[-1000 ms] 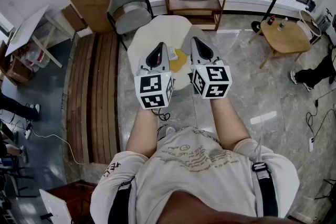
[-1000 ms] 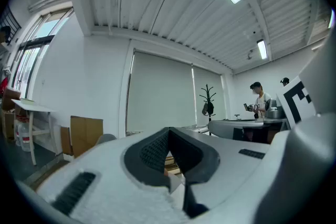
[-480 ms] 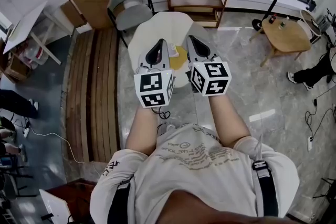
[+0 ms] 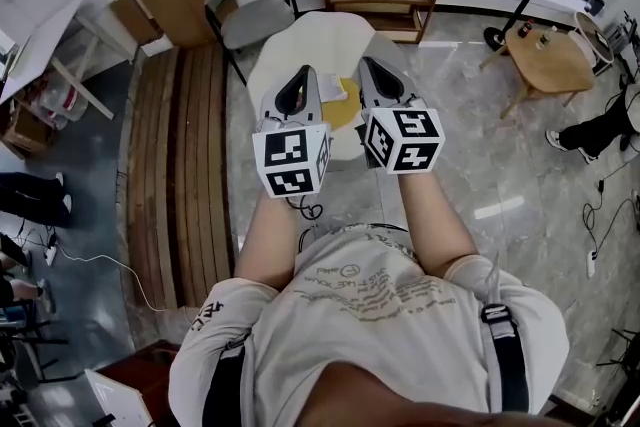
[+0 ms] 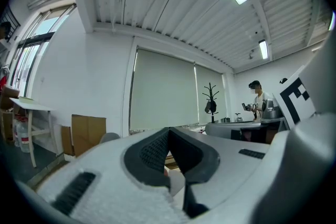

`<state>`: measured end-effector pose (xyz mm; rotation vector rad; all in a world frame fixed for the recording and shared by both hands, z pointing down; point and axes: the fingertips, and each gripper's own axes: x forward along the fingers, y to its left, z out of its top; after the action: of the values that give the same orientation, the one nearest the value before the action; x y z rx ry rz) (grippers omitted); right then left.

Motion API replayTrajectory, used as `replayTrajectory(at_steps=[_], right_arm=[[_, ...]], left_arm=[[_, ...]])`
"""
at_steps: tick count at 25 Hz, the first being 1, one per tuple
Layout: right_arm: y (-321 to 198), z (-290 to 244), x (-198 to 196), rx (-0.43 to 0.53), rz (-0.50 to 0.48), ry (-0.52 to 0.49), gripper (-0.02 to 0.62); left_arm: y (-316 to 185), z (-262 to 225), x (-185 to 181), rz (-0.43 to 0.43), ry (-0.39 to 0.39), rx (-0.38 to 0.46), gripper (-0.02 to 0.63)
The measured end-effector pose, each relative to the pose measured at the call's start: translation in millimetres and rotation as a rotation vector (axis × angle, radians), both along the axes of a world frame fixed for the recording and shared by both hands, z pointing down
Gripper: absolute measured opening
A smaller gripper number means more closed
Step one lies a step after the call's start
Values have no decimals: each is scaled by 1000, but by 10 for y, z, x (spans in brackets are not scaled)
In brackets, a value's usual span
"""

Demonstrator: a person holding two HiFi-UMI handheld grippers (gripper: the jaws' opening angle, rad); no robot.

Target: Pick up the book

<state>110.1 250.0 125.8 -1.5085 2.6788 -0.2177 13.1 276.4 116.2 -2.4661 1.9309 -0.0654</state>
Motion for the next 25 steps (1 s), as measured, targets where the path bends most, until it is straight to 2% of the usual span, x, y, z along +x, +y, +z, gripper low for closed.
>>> replayTrajectory(at_steps=[9, 25], right_arm=[[-74, 1, -168, 7, 33, -1, 26], [-609, 87, -514, 27, -6, 5, 26]], left_arm=[[-53, 17, -224, 12, 3, -3, 14], [-569, 124, -448, -16, -33, -1, 14]])
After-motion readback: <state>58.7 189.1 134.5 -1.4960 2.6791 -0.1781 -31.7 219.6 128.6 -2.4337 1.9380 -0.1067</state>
